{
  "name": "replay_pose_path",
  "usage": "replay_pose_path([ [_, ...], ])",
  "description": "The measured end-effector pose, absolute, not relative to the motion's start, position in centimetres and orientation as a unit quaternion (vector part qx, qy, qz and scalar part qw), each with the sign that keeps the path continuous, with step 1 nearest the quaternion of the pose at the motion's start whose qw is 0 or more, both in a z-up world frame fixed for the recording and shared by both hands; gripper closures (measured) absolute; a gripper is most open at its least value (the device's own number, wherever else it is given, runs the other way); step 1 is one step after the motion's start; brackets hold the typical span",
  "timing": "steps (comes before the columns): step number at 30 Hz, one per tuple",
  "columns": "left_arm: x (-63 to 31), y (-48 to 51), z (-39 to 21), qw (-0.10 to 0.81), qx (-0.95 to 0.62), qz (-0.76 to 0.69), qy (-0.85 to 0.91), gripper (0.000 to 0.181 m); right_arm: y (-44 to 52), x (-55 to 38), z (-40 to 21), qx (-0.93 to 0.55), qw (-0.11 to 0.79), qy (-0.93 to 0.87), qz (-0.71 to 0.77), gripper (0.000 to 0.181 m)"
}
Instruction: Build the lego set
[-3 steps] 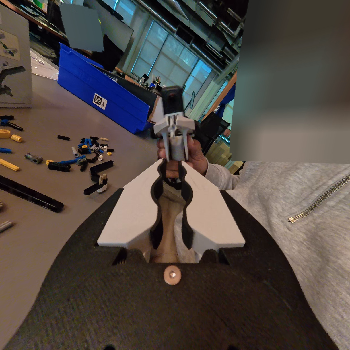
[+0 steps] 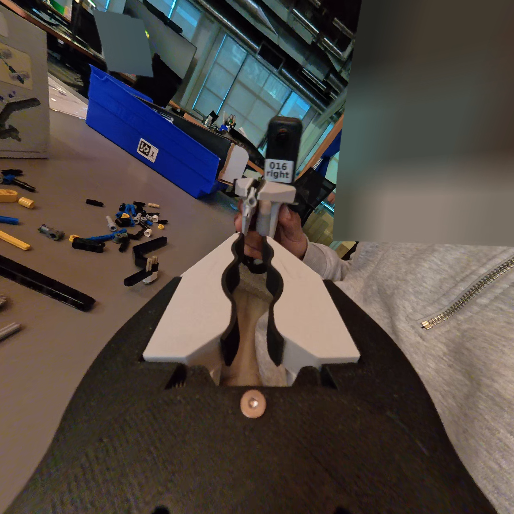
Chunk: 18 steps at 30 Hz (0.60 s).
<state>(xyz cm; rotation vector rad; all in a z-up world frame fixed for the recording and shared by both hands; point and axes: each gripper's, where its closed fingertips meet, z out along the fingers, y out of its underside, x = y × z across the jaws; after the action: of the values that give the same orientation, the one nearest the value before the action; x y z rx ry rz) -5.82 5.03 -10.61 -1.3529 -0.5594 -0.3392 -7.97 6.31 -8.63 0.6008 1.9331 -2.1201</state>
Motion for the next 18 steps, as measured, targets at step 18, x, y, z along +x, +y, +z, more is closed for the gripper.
replay_pose_path([
  [18,-7.7,4.0,-14.9,0.603,-0.727,-0.055,-0.323,0.163,6.8,-8.8,-14.0,0.102,-0.136,0.814,-0.555,0.179],
])
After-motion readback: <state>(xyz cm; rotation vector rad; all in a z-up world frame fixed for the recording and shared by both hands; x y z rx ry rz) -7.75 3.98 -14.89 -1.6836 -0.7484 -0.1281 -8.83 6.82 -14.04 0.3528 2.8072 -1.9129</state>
